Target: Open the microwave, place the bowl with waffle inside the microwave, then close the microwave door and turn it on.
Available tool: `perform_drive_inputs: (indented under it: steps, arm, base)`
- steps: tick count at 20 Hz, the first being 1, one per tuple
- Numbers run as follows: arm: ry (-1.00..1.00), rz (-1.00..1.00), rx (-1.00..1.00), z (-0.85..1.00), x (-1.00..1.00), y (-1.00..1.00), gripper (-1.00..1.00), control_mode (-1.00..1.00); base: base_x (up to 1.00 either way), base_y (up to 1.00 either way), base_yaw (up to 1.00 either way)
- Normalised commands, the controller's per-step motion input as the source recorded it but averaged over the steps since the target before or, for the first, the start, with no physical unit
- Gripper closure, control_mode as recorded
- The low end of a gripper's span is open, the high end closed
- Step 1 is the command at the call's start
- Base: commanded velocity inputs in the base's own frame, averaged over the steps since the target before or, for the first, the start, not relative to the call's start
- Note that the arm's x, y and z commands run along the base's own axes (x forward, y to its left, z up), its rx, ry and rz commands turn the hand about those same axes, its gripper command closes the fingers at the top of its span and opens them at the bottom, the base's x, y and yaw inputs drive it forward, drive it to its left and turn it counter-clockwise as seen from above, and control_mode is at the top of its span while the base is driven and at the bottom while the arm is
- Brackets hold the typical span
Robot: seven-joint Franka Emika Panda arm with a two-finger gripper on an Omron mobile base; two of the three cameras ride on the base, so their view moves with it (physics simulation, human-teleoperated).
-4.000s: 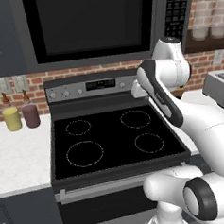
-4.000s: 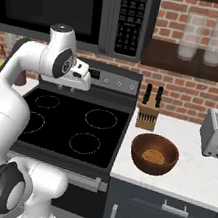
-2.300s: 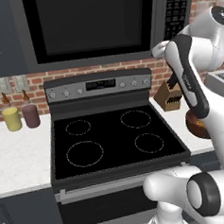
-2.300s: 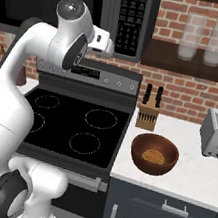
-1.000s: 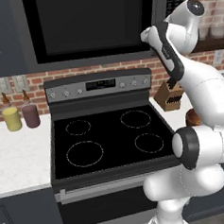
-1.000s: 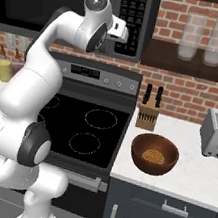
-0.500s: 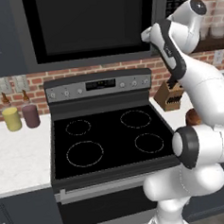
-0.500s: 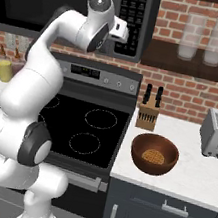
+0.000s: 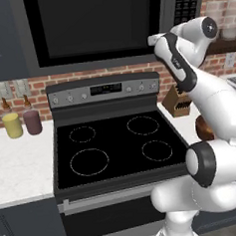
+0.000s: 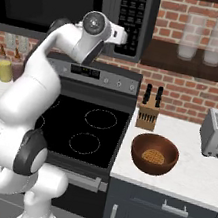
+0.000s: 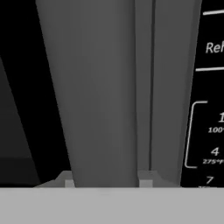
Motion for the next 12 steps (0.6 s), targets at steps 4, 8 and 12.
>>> perform_drive_inputs:
  steps: [4,8,12]
  arm:
    - [-0.1,0.04,0.03,-0.22,0.72,0.44,1.0,-1.0]
    - [0.02,0.29,0.1,0.0,0.04,0.72,1.0,-1.0]
    - [0.01,0.3,0.02,0.0,-0.37,0.92,1.0,-1.0]
  base:
    - [0.0,0.0,0.0]
    - [0.0,0.0,0.0]
    - [0.0,0.0,0.0]
